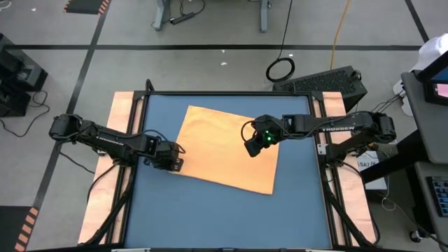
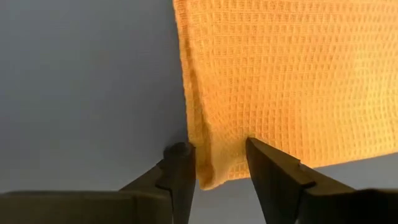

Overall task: Roll towel
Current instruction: Roll the yellow towel

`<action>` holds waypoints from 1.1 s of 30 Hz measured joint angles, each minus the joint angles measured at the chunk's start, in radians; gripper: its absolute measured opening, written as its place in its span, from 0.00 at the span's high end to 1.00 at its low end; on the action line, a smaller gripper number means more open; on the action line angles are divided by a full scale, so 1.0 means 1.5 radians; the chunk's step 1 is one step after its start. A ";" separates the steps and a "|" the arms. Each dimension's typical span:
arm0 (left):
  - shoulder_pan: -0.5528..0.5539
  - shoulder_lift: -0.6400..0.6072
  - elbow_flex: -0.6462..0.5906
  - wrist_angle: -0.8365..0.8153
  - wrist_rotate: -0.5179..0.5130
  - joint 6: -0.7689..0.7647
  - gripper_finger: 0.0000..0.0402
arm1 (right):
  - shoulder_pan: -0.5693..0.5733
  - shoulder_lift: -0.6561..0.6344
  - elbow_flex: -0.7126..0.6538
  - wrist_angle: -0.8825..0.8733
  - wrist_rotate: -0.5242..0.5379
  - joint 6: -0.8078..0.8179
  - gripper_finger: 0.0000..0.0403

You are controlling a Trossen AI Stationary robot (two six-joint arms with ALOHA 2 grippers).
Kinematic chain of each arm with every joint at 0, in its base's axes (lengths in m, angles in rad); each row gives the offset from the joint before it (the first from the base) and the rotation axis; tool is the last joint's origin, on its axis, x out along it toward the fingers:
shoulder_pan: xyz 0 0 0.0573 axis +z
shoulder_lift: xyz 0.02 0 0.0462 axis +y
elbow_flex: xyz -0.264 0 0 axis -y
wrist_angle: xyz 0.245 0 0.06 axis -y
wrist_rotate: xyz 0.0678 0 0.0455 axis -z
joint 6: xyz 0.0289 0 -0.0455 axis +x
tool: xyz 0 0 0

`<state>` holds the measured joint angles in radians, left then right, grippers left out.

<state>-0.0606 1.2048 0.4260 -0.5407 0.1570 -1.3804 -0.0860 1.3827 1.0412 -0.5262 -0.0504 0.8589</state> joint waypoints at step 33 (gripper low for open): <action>-0.061 0.011 0.155 -0.229 -0.144 0.338 1.00 | -0.148 0.103 0.000 0.128 -0.069 -0.037 0.99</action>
<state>-0.1524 1.2209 0.6586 -0.8839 -0.0594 -0.8729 -0.3077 1.5373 1.0416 -0.3347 -0.1540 0.8030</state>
